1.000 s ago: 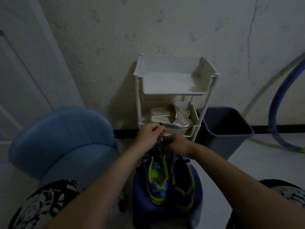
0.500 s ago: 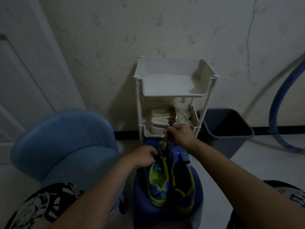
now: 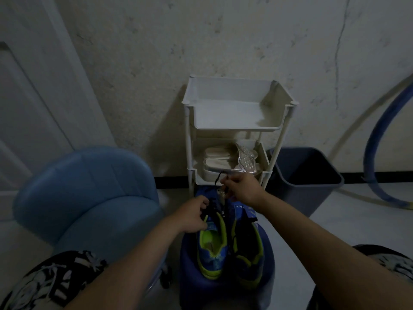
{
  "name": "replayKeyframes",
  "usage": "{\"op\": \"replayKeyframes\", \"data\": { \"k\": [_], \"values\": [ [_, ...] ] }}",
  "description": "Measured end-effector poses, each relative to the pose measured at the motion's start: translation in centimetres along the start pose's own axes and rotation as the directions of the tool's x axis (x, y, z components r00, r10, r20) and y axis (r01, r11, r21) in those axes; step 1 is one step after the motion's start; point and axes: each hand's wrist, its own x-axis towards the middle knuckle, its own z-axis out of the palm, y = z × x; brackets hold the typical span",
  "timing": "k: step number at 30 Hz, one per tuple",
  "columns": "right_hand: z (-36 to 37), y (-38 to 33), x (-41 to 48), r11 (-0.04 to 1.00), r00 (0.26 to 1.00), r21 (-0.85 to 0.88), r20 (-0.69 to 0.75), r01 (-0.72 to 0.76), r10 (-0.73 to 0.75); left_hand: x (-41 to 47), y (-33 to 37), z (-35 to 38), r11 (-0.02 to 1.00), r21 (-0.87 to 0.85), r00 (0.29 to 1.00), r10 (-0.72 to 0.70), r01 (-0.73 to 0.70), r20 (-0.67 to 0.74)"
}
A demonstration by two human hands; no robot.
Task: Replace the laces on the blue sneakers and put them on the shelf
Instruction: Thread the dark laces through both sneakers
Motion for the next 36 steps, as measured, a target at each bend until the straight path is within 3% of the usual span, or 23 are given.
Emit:
{"op": "replayKeyframes", "data": {
  "k": [2,5,10,13,16,21,25,28,33,36],
  "values": [
    [0.3,1.0,0.2,0.972,0.996,-0.234,0.086,-0.006,0.027,-0.1,-0.5,0.3,0.998,-0.062,1.0,0.004,-0.006,-0.028],
    [1.3,2.2,-0.1,0.83,0.975,-0.556,0.204,0.043,0.087,-0.2,-1.2,0.5,0.995,-0.099,0.998,-0.008,0.002,-0.059],
    [3.0,2.5,-0.4,0.653,0.947,-0.745,0.293,0.139,0.132,-0.7,-2.0,-0.1,0.994,-0.043,0.995,-0.101,0.102,0.025],
    [2.7,2.5,-0.1,0.646,0.952,-0.753,0.273,0.123,0.137,-1.4,-1.8,-1.8,0.997,-0.031,0.989,-0.067,0.072,0.134],
    [2.3,2.4,0.1,0.673,0.952,-0.729,0.279,0.124,0.128,-1.8,-1.9,-3.7,0.998,0.014,0.993,-0.062,0.061,0.103],
    [1.8,2.4,0.7,0.669,0.96,-0.731,0.263,0.134,0.095,-2.5,-2.3,-4.9,0.949,0.254,0.964,-0.227,0.187,0.141],
    [1.2,1.4,0.5,0.766,0.984,-0.626,0.175,0.143,-0.04,-2.2,-0.9,-4.2,0.902,0.427,0.997,-0.076,0.06,0.021],
    [0.3,0.5,0.4,0.816,0.983,-0.553,0.156,0.168,-0.097,-1.5,-0.1,-4.0,0.912,0.411,0.993,0.056,-0.009,-0.104],
    [-1.6,0.8,-0.4,0.668,0.972,-0.721,0.234,0.182,-0.012,-1.3,4.0,-2.6,0.935,0.325,0.97,0.198,-0.144,-0.141],
    [-2.7,1.0,-1.4,0.617,0.967,-0.773,0.245,0.149,0.073,-0.9,6.1,-0.6,0.935,0.312,0.98,0.194,-0.17,-0.048]
  ]
}}
